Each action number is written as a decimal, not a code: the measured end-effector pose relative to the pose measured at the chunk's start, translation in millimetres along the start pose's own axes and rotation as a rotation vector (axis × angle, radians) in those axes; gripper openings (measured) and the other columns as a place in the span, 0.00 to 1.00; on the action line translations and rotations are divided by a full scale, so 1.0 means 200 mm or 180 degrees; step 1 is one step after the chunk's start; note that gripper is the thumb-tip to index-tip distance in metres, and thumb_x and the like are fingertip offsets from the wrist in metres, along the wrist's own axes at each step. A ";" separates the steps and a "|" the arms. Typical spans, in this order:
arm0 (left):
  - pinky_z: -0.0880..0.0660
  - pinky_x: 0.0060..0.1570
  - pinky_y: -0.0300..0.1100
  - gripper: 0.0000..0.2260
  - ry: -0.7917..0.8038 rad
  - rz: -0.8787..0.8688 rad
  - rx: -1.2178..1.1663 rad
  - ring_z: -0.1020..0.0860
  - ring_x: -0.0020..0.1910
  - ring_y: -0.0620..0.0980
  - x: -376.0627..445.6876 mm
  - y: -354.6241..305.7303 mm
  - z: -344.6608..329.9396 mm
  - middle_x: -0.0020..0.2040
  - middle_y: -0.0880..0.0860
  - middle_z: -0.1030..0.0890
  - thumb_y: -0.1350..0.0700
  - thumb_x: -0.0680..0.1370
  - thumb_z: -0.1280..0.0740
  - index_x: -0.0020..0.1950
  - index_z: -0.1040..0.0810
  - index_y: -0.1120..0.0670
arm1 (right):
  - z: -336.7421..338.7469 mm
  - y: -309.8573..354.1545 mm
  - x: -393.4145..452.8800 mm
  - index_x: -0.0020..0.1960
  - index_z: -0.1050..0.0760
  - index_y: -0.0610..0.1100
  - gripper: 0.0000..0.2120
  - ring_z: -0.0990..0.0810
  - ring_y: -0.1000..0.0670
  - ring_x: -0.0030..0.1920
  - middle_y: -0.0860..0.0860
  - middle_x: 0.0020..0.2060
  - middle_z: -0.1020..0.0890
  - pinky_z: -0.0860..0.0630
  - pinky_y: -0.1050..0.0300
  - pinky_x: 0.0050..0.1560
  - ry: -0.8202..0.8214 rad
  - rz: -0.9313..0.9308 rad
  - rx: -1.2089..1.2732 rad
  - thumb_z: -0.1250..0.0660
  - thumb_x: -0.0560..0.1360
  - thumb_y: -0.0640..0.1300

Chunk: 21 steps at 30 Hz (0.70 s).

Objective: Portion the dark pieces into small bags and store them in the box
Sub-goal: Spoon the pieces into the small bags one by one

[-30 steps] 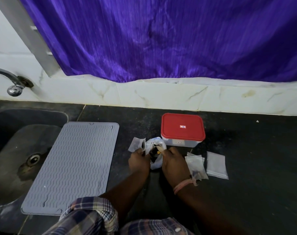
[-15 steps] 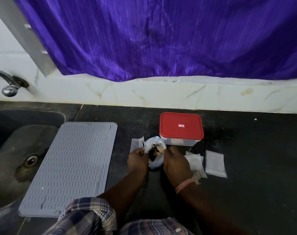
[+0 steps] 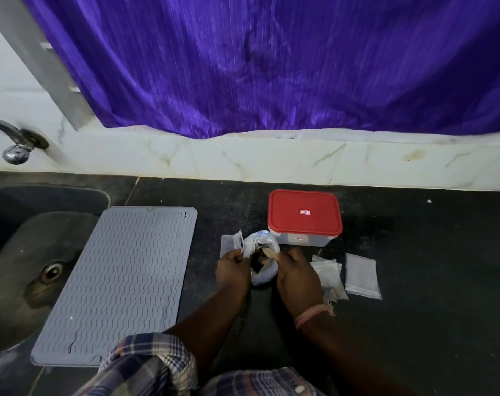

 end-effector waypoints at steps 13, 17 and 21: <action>0.20 0.58 0.48 0.12 -0.0003 0.0130 -0.0007 0.17 0.53 0.52 0.01 0.01 0.00 0.52 0.53 0.14 0.59 0.76 0.31 0.59 0.16 0.54 | 0.08 0.01 -0.01 0.43 0.22 0.44 0.03 0.22 0.49 0.39 0.48 0.43 0.23 0.30 0.60 0.39 -0.0417 -0.0131 0.0522 0.34 0.71 0.39; 0.20 0.55 0.45 0.11 0.0022 0.0082 0.0044 0.17 0.51 0.52 0.01 0.00 0.00 0.50 0.53 0.14 0.60 0.76 0.31 0.57 0.15 0.55 | 0.07 0.01 0.00 0.43 0.22 0.45 0.04 0.22 0.49 0.39 0.49 0.43 0.23 0.28 0.58 0.39 -0.0385 -0.0143 0.0402 0.36 0.71 0.42; 0.21 0.55 0.46 0.09 0.0015 0.0088 0.0079 0.17 0.51 0.52 0.01 -0.01 0.00 0.49 0.53 0.14 0.61 0.77 0.31 0.55 0.15 0.55 | 0.01 0.01 0.01 0.41 0.23 0.46 0.09 0.22 0.49 0.34 0.48 0.40 0.23 0.29 0.57 0.32 -0.0073 0.0038 -0.0180 0.25 0.64 0.39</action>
Point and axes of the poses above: each hand's wrist, its own x-axis towards the middle knuckle, its own z-axis out of the back of the hand, y = z × x, the point moved 4 cm from there along x, towards the middle knuckle
